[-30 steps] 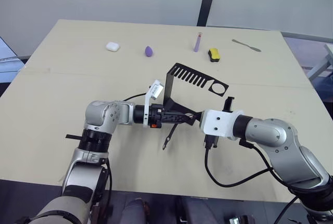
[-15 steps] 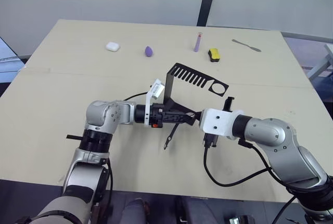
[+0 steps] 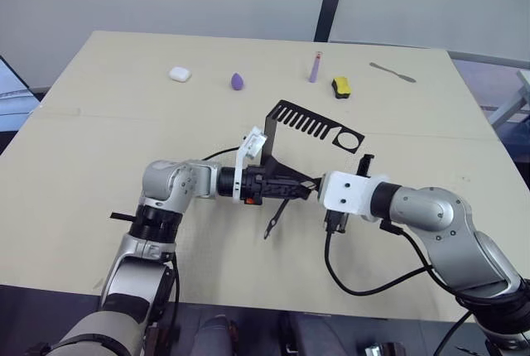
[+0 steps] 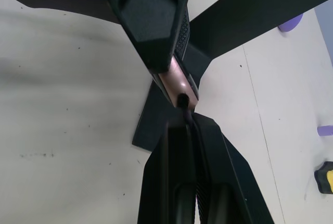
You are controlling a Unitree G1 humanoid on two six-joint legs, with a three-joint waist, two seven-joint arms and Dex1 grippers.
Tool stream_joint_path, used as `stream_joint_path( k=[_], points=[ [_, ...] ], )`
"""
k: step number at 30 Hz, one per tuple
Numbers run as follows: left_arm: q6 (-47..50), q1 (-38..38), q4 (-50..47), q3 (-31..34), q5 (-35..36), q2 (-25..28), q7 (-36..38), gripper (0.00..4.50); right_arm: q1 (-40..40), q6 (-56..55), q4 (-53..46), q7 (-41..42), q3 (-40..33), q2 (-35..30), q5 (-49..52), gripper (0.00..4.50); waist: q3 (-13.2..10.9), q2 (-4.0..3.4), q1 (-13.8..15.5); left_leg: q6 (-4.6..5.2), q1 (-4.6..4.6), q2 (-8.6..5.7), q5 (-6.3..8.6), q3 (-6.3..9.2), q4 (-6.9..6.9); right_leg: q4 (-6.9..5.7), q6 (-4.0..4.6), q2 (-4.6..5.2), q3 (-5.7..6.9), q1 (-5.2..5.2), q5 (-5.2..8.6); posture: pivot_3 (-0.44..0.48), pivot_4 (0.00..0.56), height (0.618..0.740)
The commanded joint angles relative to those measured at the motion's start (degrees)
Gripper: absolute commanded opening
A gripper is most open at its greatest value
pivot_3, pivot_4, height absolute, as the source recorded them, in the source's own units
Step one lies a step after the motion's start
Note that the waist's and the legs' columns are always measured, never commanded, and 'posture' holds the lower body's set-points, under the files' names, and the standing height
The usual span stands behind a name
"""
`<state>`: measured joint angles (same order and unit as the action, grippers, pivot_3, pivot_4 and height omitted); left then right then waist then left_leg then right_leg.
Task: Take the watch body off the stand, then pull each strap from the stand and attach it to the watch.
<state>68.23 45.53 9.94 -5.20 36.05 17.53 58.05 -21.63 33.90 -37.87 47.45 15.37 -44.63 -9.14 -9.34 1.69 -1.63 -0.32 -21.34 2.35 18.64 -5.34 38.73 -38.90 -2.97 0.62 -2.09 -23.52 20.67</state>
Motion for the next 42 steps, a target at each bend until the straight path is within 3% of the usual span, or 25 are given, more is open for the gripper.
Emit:
stream_joint_path(
  k=[1,11,15,26,34,42],
  points=[
    [0.28,0.83,-1.84,0.53,3.12,1.65,3.36,1.59,0.93,-1.23,-3.28,0.70,-2.42,-1.26,0.88,0.00,0.00,0.00,-0.09,0.00,0.00,0.00,0.00,0.00,0.00,0.00,0.00,-0.01,0.00,0.00,0.00,0.000,0.150,0.740],
    [-1.66,0.33,-2.33,-0.26,3.51,5.12,4.75,1.59,2.14,-0.94,-2.77,-0.19,-3.67,-1.57,1.46,0.00,0.00,0.00,-0.01,-0.01,0.00,0.00,0.00,0.00,0.01,0.00,0.01,0.00,0.00,0.01,0.00,0.000,0.150,0.740],
    [-3.83,0.43,-1.12,-1.08,2.12,7.31,5.51,1.59,3.82,-1.54,-4.71,0.66,-7.64,-2.47,3.73,0.00,0.00,0.00,0.03,-0.01,0.00,0.00,0.00,0.00,0.01,0.00,0.01,0.00,0.00,0.01,0.01,0.000,0.150,0.740],
    [-3.50,2.49,2.51,-2.34,2.31,6.99,6.01,1.59,4.20,-1.29,-8.79,0.36,-8.90,-2.19,8.01,0.00,0.00,0.00,0.02,0.00,0.00,0.00,0.00,0.01,0.00,0.01,0.01,-0.01,0.00,0.01,0.01,0.000,0.150,0.740],
    [-7.53,3.13,7.82,-5.21,-0.35,8.93,11.97,1.59,5.03,-1.58,-10.00,-0.24,-9.44,-1.93,10.24,0.00,0.00,0.00,0.03,0.00,0.00,0.00,0.00,0.01,0.01,0.01,0.02,-0.01,0.00,0.00,0.01,0.000,0.150,0.740],
    [-7.01,4.21,8.41,-4.77,-0.39,7.33,11.49,1.59,3.91,-1.59,-9.41,-0.87,-8.06,-2.03,9.62,0.00,0.00,0.00,-0.01,0.01,-0.01,0.00,0.01,0.01,0.01,0.01,0.02,0.00,0.00,0.00,0.01,0.000,0.150,0.740]
  ],
)
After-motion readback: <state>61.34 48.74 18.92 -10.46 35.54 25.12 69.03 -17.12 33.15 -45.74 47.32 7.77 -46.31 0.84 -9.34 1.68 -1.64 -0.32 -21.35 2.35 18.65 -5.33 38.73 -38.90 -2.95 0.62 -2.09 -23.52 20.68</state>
